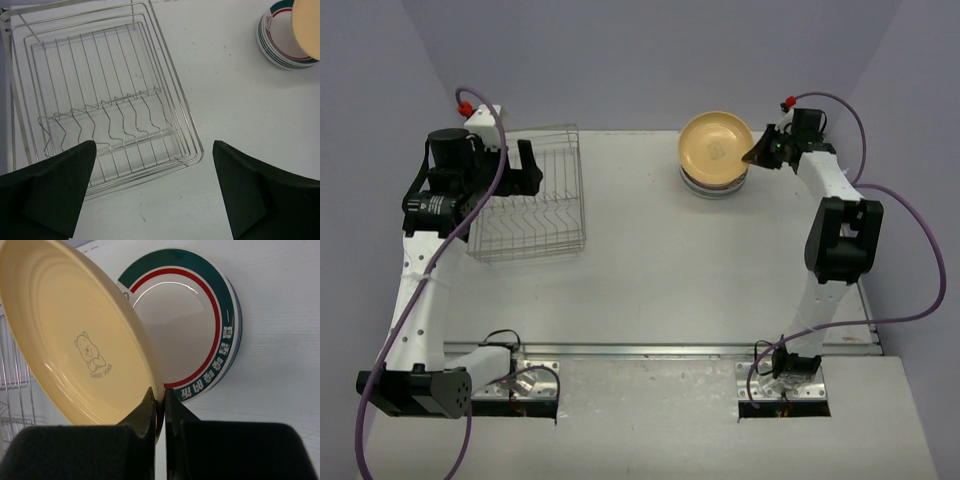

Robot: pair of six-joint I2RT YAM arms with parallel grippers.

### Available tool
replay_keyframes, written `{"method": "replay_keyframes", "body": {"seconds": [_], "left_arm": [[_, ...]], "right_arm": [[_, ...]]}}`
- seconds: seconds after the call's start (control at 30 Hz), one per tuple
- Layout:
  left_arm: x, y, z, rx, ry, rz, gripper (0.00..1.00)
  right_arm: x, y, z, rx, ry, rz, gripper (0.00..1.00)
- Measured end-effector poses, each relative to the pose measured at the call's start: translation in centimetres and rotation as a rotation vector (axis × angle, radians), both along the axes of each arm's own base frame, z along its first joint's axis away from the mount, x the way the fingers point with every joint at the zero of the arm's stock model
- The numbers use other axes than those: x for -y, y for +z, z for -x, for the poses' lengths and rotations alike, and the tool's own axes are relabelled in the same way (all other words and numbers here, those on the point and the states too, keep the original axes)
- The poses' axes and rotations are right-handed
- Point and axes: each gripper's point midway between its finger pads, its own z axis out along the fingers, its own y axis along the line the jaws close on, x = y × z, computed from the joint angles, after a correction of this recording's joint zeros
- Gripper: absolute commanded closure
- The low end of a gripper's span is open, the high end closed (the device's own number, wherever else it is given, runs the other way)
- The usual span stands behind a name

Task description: Unload the plates from the dish rack

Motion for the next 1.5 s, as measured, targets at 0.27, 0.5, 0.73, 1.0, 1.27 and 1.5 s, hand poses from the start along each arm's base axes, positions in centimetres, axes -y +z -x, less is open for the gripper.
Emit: {"method": "replay_keyframes", "body": {"seconds": [0.27, 0.5, 0.73, 1.0, 1.27, 1.5], "left_arm": [[-0.8, -2.4, 0.1, -0.056, 0.046, -0.017, 0.0], [-1.1, -3.7, 0.3, -0.092, 0.062, -0.021, 0.0], [-1.3, -4.0, 0.4, -0.101, 0.073, -0.024, 0.0], [-1.6, -3.4, 0.8, -0.078, 0.089, -0.031, 0.0], [-1.5, -3.1, 0.8, -0.066, 0.06, -0.057, 0.0], [-1.3, -9.1, 2.1, -0.164, 0.007, -0.094, 0.0]], "right_arm": [[1.2, -3.3, -2.5, -0.067, -0.048, -0.022, 0.99], [1.5, -5.7, -3.9, -0.107, -0.067, -0.032, 0.7], [1.9, -6.2, -3.6, -0.14, -0.089, -0.035, 0.02], [1.7, -4.0, -2.8, -0.149, -0.069, -0.029, 0.01], [1.3, 7.6, 3.7, 0.074, 0.022, 0.097, 0.01], [0.2, 11.4, 17.8, 0.282, 0.096, 0.254, 0.01]]}}
